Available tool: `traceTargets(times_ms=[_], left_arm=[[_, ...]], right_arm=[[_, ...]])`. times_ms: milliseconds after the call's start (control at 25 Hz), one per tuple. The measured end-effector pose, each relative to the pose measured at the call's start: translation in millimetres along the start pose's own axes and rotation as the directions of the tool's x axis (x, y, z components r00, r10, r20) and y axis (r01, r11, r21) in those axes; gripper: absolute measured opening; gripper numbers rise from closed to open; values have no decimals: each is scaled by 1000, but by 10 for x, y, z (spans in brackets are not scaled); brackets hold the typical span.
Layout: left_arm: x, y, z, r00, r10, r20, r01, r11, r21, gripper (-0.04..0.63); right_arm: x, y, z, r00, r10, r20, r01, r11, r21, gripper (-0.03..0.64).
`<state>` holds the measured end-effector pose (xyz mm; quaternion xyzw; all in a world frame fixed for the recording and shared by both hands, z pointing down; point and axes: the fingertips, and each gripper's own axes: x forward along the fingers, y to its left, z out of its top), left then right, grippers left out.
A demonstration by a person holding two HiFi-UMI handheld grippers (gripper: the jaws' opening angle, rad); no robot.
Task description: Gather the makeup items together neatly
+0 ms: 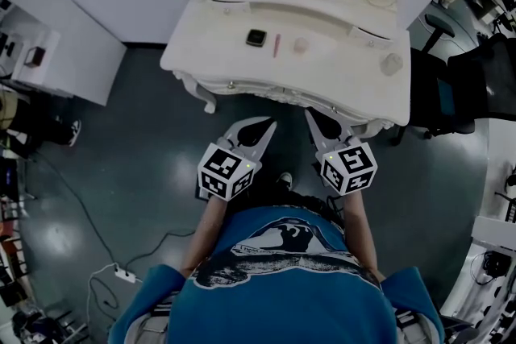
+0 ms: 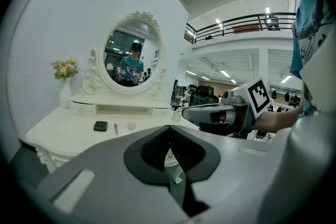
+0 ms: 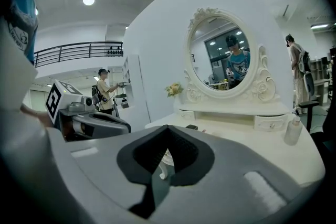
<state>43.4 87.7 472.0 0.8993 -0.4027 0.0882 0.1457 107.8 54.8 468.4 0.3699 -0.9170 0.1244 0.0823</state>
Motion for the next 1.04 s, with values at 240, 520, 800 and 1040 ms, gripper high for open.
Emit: traceTargets(times_ms=[240,520,800,1040], left_arm=[[-27,-99,-46,1000,-8,1,8,1000,7,12],[-31,-183,-81,1000,-22,-3,22,1000,15,12],[38,-315,-118,998,-55,-13,55,998,22,12],[124,-420,-148,995,-96,-30,97,994,43,12]], right_arm=[[-45,50,-46,1000,8,-18,-8,1000,-26,2],[-84,83,-78,1000,10,-22,-10,1000,-22,2],[-118,74,-101,999,4,-36,-6,999,-36,2],[-144,38,-129,999,-14,-40,13,999,-44,2]])
